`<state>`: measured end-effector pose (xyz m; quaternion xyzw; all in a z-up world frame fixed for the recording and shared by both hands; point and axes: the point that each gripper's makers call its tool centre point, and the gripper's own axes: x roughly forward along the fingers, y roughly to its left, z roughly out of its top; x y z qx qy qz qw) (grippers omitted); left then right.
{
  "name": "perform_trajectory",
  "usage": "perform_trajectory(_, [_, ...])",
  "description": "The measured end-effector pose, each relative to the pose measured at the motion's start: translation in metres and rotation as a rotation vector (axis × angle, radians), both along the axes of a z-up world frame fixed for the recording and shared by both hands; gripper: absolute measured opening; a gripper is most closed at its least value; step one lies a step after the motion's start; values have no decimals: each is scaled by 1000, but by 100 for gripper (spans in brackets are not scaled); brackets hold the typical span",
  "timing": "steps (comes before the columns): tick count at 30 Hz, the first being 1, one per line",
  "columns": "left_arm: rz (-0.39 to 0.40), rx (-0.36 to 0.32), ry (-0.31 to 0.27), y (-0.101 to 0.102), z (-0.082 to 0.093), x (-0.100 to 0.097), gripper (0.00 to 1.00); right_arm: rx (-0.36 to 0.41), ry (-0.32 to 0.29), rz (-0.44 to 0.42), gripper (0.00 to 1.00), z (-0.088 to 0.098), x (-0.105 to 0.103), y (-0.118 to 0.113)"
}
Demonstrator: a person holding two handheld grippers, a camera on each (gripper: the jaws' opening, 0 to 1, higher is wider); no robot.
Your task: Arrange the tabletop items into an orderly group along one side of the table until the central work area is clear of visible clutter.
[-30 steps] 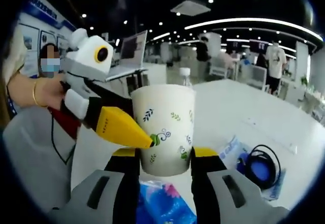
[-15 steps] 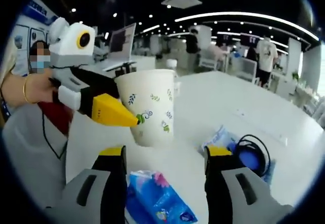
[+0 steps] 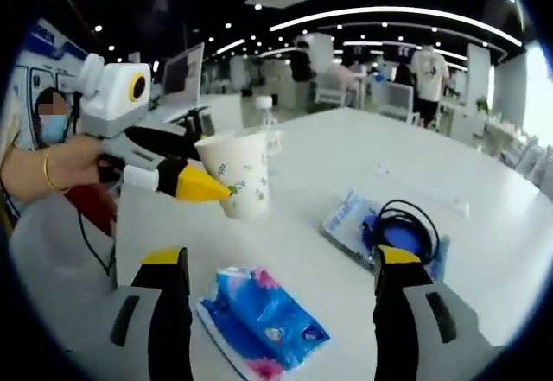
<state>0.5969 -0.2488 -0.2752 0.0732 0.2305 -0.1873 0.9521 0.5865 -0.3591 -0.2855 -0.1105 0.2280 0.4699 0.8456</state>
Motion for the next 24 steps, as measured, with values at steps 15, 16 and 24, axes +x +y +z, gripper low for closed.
perform_trajectory(15, [39,43,5,18,-4,25,36,-11,11,-101,99,6,-10,-36])
perform_trajectory(16, [43,44,5,19,-4,27,36,-13,14,-103,99,6,-10,-37])
perform_trajectory(24, [72,55,8,31,-9,49,36,-13,29,-114,99,3,-16,-46])
